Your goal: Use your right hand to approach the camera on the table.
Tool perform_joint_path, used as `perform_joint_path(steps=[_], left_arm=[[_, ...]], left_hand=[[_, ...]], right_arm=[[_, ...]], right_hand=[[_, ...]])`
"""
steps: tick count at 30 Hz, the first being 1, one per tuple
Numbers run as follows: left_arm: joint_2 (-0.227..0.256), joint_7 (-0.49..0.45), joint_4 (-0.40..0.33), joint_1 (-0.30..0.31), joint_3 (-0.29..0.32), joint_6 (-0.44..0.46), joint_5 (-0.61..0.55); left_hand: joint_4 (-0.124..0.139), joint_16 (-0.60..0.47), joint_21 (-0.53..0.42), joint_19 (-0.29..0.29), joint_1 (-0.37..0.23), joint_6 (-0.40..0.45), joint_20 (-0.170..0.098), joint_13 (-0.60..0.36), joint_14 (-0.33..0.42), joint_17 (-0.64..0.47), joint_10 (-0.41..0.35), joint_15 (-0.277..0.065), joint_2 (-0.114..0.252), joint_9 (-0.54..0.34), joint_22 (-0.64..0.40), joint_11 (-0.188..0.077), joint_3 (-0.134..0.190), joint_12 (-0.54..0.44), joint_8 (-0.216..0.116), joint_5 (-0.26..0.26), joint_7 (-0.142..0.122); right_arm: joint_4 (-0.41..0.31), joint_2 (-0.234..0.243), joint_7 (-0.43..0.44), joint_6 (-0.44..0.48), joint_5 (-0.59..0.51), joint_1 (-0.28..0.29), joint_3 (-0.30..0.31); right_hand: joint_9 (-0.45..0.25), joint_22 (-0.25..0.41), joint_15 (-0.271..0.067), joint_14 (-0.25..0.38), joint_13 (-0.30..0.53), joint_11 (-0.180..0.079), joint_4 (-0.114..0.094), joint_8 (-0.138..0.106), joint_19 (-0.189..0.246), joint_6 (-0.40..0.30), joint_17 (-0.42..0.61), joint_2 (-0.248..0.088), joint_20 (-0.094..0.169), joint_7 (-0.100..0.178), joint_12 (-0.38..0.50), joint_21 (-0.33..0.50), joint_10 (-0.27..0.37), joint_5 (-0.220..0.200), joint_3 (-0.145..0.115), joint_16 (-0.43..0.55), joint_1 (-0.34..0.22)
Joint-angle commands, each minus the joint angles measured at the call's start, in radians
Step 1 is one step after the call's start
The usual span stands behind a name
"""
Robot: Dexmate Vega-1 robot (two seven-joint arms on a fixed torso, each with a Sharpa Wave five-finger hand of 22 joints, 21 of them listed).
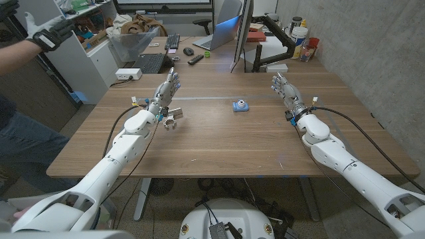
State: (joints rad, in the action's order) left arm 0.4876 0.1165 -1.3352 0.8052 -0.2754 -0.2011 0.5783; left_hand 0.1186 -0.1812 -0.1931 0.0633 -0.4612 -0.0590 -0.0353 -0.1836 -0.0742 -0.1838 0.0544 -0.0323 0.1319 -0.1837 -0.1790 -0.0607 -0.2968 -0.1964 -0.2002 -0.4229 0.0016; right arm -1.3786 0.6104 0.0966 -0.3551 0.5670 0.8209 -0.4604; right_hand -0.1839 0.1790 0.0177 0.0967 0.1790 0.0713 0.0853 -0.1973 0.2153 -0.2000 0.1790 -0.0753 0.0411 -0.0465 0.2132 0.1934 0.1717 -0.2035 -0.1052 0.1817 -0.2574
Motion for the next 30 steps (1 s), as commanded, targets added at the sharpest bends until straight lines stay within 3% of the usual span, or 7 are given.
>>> perform_joint_path(steps=[1, 23, 26, 30], left_arm=[[0.012, -0.004, -0.021, 0.007, 0.005, 0.006, -0.001], [0.014, -0.009, -0.018, 0.005, -0.001, 0.011, -0.009], [0.012, -0.007, -0.017, 0.004, -0.001, 0.006, -0.008], [0.012, -0.008, -0.016, 0.002, -0.002, 0.008, -0.008]], left_hand=[[0.0, -0.007, -0.003, 0.012, -0.01, 0.002, -0.011, -0.006, -0.007, -0.001, -0.004, -0.006, 0.002, -0.002, -0.002, -0.004, -0.005, -0.004, -0.002, 0.0, -0.005], [0.0, -0.007, -0.003, 0.017, -0.012, 0.002, -0.007, -0.006, -0.007, -0.001, -0.004, -0.007, 0.004, -0.002, -0.003, -0.007, -0.004, -0.003, -0.002, 0.001, -0.006], [0.0, -0.007, -0.003, 0.017, -0.013, 0.002, -0.007, -0.006, -0.007, -0.001, -0.004, -0.007, 0.004, -0.002, -0.003, -0.005, -0.004, -0.004, -0.002, 0.001, -0.006], [0.0, -0.007, -0.004, 0.017, -0.013, 0.002, -0.007, -0.006, -0.007, -0.001, -0.004, -0.007, 0.005, -0.002, -0.003, -0.009, -0.004, -0.003, -0.002, 0.002, -0.006]], right_arm=[[0.012, -0.014, 0.002, -0.021, -0.049, -0.019, -0.026], [0.072, -0.041, -0.014, -0.081, -0.125, -0.064, -0.059], [0.079, -0.044, -0.009, -0.091, -0.142, -0.071, -0.062], [0.088, -0.051, 0.007, -0.108, -0.168, -0.078, -0.064]], right_hand=[[-0.002, 0.005, -0.002, 0.008, 0.005, -0.003, 0.003, -0.002, 0.007, -0.002, 0.004, -0.001, 0.018, 0.002, 0.006, 0.007, 0.01, -0.005, -0.004, 0.007, -0.008], [-0.002, 0.005, -0.007, 0.012, 0.005, -0.015, 0.006, -0.002, 0.006, -0.006, 0.004, -0.004, 0.018, 0.012, 0.007, 0.007, 0.015, -0.005, -0.006, 0.007, -0.014], [-0.002, 0.005, -0.018, 0.021, 0.005, -0.039, 0.005, -0.003, 0.008, -0.012, 0.005, -0.03, 0.02, 0.022, 0.011, 0.008, 0.029, -0.009, -0.019, 0.01, -0.023], [-0.002, 0.005, -0.024, 0.024, 0.005, -0.045, 0.007, -0.003, 0.009, -0.015, 0.004, -0.034, 0.022, 0.027, 0.012, 0.008, 0.034, -0.009, -0.023, 0.01, -0.028]])
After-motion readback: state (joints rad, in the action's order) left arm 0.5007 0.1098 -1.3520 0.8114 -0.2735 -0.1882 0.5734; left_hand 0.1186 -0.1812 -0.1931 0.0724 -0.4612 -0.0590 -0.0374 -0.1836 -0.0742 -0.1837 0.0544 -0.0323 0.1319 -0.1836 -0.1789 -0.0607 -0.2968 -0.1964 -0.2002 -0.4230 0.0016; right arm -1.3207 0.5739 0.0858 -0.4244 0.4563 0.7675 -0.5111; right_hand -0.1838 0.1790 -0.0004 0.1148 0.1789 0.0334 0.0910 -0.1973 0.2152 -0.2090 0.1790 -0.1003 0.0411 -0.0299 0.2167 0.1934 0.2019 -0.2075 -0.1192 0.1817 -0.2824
